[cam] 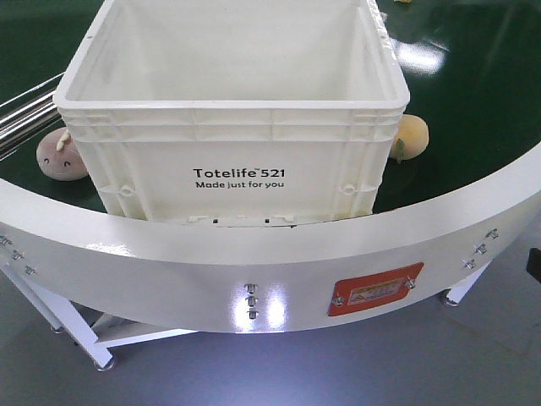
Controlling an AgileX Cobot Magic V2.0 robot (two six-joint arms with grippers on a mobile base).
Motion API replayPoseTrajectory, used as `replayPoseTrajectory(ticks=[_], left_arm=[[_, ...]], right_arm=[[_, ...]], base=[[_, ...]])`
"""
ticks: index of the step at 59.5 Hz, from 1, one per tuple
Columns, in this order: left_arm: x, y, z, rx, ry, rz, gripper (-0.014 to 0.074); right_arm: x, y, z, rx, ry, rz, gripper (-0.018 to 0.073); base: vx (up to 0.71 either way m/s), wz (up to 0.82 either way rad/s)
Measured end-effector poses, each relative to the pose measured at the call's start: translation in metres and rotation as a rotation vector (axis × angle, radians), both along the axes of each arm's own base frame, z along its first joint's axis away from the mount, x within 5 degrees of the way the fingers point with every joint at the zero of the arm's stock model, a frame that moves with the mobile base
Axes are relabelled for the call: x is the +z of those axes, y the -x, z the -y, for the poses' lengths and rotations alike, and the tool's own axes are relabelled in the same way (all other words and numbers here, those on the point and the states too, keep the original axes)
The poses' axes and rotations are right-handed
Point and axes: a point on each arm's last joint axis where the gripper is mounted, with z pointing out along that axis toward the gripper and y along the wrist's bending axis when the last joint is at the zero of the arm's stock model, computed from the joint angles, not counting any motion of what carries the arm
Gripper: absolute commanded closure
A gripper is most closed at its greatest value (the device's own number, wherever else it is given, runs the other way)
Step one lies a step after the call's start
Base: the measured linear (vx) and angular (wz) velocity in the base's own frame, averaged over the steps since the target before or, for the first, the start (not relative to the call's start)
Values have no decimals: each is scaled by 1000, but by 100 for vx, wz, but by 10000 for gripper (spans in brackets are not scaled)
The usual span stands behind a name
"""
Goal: Place moving items into box and shelve
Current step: 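Reach the right gripper toward the yellow plush beside the tote, then grasp the yellow round plush with the right gripper and lift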
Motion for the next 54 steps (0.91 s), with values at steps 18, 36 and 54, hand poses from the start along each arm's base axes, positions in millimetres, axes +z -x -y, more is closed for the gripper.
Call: replayPoseTrajectory(ticks=[18,36,54], left_arm=[[0,0,0,0,1,-4,454],[-1,0,0,0,2,-10,29],[-1,0,0,0,2,-10,10]], right_arm=[[-21,-26,-2,-18,-21,-141,232],[-33,-59,-5,-41,-55,-211,-162],[-25,-125,7,-89,-92,-348,-148]], base=[[0,0],[0,0],[0,0]])
